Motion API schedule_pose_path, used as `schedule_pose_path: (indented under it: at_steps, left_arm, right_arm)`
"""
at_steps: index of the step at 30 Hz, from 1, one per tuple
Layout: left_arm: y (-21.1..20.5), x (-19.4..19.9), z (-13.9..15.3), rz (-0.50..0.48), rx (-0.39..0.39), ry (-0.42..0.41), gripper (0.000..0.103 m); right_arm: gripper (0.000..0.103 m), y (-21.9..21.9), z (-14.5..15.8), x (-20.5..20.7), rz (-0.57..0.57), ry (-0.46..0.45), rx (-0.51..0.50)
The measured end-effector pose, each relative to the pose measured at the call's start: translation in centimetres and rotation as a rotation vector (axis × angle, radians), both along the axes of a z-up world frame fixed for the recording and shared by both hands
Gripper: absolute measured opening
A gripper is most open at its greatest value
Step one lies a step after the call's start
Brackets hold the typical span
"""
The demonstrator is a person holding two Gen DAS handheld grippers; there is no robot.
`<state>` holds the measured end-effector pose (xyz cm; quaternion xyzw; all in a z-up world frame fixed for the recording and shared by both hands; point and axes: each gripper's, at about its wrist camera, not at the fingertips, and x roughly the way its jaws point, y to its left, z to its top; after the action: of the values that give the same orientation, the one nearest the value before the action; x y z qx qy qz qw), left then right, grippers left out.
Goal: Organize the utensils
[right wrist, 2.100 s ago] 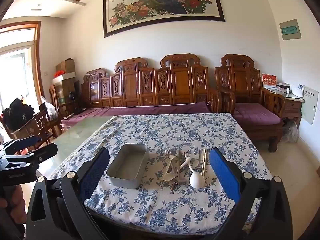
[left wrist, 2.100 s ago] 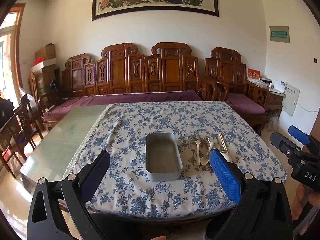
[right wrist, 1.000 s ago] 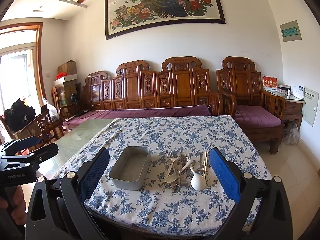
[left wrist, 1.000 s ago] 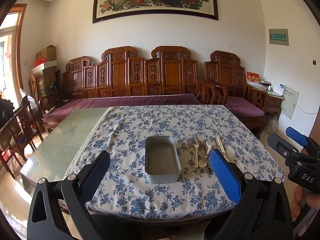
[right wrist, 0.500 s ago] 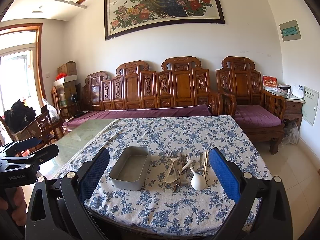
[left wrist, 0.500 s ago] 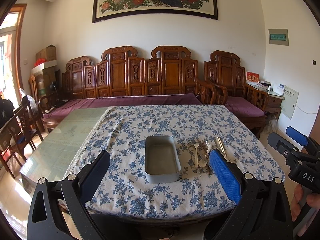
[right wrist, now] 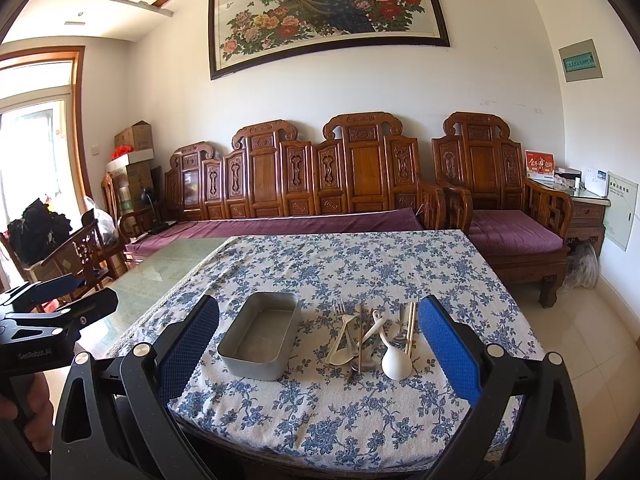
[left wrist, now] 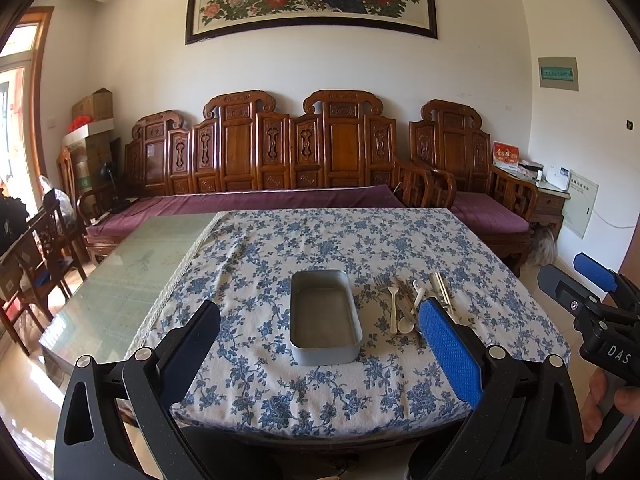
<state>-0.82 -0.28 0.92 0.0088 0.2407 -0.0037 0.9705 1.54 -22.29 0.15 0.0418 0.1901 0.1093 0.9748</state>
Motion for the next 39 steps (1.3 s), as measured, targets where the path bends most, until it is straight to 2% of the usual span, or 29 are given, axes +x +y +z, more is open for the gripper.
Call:
schedule_pose_path:
  at_steps: [26, 30, 39]
  left_arm:
    - [-0.3, 0.1, -0.4, -0.01, 0.0, 0.004, 0.096]
    - [-0.3, 0.8, -1.3, -0.011, 0.001, 0.025, 0.096]
    - [-0.3, 4.5, -5.3, -0.047, 0.01, 0.145, 0.096]
  right_arm:
    - [0.1, 0.1, -0.2, 0.2, -0.001, 0.004, 0.0]
    - [0.1, -0.4, -0.2, 0.4, -0.006, 0.019, 0.0]
    - [0.1, -1.8, -3.5, 3.7, -0.022, 0.073, -0.034]
